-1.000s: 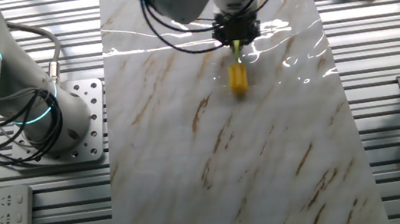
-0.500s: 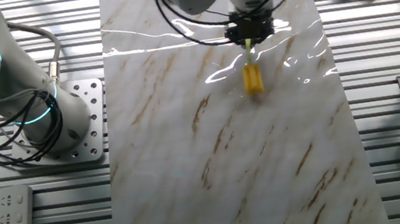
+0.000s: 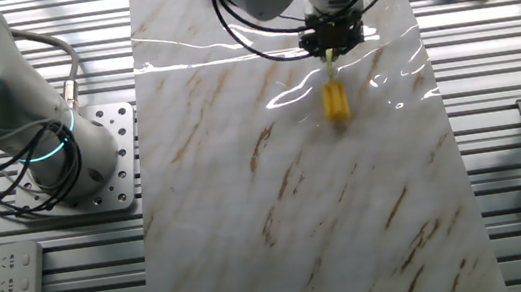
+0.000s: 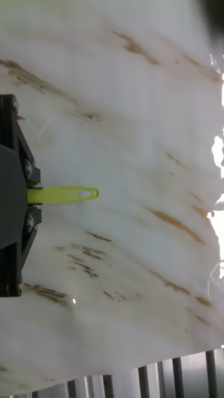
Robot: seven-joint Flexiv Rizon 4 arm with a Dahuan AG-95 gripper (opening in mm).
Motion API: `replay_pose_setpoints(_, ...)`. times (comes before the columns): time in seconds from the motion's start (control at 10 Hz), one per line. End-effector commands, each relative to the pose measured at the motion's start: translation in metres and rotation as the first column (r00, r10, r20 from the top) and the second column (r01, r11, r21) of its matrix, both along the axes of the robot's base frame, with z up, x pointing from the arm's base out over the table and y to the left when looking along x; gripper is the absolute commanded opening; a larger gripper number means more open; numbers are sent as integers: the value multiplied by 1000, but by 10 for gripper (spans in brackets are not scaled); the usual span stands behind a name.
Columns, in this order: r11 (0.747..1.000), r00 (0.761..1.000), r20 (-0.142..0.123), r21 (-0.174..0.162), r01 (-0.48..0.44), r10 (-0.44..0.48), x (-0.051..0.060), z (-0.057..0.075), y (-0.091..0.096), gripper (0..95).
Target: Scrub the table with a brush
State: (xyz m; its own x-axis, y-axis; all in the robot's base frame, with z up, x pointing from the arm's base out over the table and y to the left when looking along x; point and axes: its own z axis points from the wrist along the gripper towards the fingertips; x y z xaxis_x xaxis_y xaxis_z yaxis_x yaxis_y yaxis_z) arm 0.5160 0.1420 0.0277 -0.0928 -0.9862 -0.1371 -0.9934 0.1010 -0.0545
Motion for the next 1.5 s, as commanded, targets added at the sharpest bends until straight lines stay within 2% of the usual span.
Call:
replay_pose_setpoints(0.1, 1000, 1000, 0, 17, 12, -12, -6, -3, -2, 0)
replay_pose_setpoints(0.3, 998, 999, -7, 37, 44, -43, -18, -8, -4, 0)
replay_pose_setpoints(0.5, 996, 997, -17, 41, 76, -75, -35, -9, -3, 0)
replay_pose_setpoints(0.9, 991, 992, -29, 37, 127, -126, -70, -2, 0, 0)
replay_pose_setpoints(1.1, 991, 992, -31, 38, 125, -124, -75, 0, -3, 0)
replay_pose_setpoints(1.3, 992, 992, -22, 40, 121, -121, -74, 0, -2, 0)
replay_pose_setpoints(1.5, 995, 996, 0, 38, 88, -88, -64, 0, 1, 0)
